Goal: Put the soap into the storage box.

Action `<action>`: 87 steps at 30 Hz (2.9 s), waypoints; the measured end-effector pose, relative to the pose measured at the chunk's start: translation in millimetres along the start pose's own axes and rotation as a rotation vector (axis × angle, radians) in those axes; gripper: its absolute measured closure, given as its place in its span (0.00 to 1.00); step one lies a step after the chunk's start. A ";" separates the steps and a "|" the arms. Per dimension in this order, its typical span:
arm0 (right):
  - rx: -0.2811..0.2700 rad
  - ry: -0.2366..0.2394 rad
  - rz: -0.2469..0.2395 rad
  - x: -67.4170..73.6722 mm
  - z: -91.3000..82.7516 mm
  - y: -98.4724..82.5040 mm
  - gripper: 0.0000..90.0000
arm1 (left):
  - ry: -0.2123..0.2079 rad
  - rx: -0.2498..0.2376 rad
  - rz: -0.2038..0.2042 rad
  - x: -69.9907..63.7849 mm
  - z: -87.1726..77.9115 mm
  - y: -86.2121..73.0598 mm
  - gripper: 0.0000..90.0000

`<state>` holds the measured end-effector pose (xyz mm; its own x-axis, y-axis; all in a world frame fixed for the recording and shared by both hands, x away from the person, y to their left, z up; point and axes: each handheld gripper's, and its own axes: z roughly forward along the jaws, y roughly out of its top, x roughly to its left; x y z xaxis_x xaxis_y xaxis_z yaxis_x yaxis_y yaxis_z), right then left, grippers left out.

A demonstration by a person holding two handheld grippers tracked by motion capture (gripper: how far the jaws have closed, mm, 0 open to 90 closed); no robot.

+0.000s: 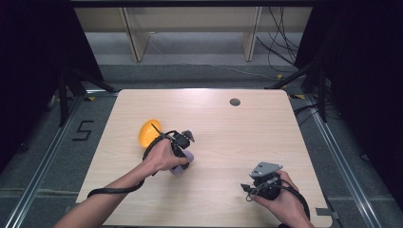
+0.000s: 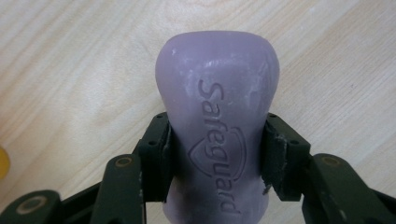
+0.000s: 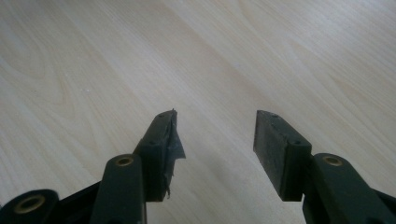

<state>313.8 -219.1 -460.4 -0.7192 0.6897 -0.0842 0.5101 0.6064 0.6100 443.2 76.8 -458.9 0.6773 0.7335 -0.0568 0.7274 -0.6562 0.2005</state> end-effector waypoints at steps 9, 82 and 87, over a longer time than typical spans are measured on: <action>-0.001 -0.003 0.001 0.0 -0.3 0.2 0.56 | -0.001 -0.040 -0.054 5.0 -7.1 -2.8 0.55; -0.027 -0.007 0.029 0.8 -0.3 0.3 0.55 | 0.052 -0.082 -0.209 57.9 -40.7 -9.7 0.55; -0.014 -0.006 0.019 -0.1 -1.4 0.5 0.55 | 0.057 -0.078 -0.209 61.2 -43.6 -9.7 0.55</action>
<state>313.5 -219.4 -459.0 -0.7064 0.7036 -0.0770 0.5171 0.5873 0.6226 472.8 135.7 -421.6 0.5042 0.8622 -0.0496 0.8388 -0.4753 0.2655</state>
